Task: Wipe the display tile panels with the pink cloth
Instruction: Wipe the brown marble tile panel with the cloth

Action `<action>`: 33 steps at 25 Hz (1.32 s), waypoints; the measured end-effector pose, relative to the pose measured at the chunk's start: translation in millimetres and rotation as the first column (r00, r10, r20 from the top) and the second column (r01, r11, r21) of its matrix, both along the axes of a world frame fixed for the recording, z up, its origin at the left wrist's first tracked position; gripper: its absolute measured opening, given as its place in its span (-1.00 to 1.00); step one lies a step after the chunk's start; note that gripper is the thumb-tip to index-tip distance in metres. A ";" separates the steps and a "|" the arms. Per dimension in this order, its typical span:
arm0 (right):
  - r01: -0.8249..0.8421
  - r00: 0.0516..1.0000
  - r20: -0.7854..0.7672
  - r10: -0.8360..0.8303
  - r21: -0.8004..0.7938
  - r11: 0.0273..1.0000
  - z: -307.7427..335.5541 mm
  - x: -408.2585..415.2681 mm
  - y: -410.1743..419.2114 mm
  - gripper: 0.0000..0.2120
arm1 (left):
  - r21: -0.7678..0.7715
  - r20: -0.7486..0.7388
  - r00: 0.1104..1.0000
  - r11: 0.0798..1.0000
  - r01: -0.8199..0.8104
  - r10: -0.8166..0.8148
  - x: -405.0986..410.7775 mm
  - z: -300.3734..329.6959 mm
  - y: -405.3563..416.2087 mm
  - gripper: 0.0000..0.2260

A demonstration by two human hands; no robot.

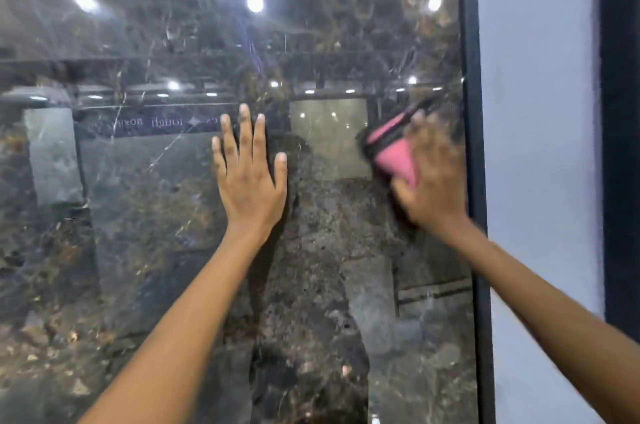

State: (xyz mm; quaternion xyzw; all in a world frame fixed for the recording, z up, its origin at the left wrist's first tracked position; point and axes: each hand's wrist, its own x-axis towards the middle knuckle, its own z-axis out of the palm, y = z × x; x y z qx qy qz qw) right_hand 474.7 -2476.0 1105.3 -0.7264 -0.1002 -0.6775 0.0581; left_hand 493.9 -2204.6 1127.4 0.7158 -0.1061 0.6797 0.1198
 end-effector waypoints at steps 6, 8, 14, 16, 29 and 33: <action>-0.217 0.976 -0.022 0.216 -0.075 0.973 37.7 1.1 31.5 -0.32 | 0.009 -0.018 0.998 0.998 -0.056 0.056 15.6 9.1 -3.2 -0.46; -0.140 0.990 -0.086 0.112 -0.521 0.842 2.0 -0.6 24.5 -0.34 | 0.012 -0.013 0.999 0.999 -0.044 0.044 14.9 10.4 -2.8 -0.46; -0.130 0.990 -0.003 0.144 0.404 0.905 131.7 -6.0 -15.5 -0.37 | 0.036 -0.013 0.998 0.997 -0.069 0.069 14.3 7.7 -4.5 -0.43; -0.176 0.984 -0.010 0.179 0.133 0.975 135.6 -2.1 3.1 -0.36 | 0.041 -0.012 0.998 0.997 -0.062 0.062 13.5 9.7 -3.5 -0.44; -0.166 0.985 0.031 0.167 -0.042 0.985 120.5 -1.5 -58.7 -0.34 | 0.016 -0.008 1.000 1.000 -0.026 0.026 12.4 2.9 -4.8 -0.49; -0.275 0.961 -0.184 0.208 -0.539 0.796 -66.3 3.5 -15.7 -0.38 | -0.003 -0.014 1.000 1.000 -0.021 0.021 11.5 -10.9 -12.4 -0.49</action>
